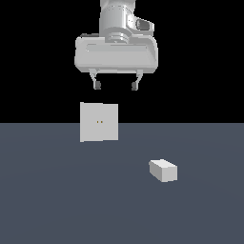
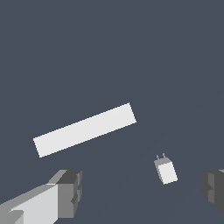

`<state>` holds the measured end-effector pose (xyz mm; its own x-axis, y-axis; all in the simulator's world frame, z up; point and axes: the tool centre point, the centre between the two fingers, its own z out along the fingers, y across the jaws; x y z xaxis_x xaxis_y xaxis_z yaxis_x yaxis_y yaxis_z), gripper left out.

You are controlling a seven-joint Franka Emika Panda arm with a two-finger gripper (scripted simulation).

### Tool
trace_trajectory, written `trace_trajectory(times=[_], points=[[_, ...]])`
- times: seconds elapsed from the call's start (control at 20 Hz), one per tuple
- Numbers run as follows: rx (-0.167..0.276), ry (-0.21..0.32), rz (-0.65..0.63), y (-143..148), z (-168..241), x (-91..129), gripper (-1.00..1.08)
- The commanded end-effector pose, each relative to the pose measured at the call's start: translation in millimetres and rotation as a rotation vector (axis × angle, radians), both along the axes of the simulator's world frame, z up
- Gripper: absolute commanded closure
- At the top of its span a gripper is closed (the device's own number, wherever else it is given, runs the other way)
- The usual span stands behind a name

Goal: Plug the charger into the wall socket.

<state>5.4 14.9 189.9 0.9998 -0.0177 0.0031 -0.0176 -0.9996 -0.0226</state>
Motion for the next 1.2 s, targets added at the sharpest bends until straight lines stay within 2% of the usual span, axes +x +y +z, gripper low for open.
trace_trajectory(times=[0.0,0.55,1.15], points=[[0.0,0.0,0.0,0.0,0.0,0.0,-0.92],[0.001,-0.029,0.029,-7.2,-10.4,-11.0,-0.92],[0.004,-0.126,0.124,-33.7,-47.2,-43.2,-0.92]])
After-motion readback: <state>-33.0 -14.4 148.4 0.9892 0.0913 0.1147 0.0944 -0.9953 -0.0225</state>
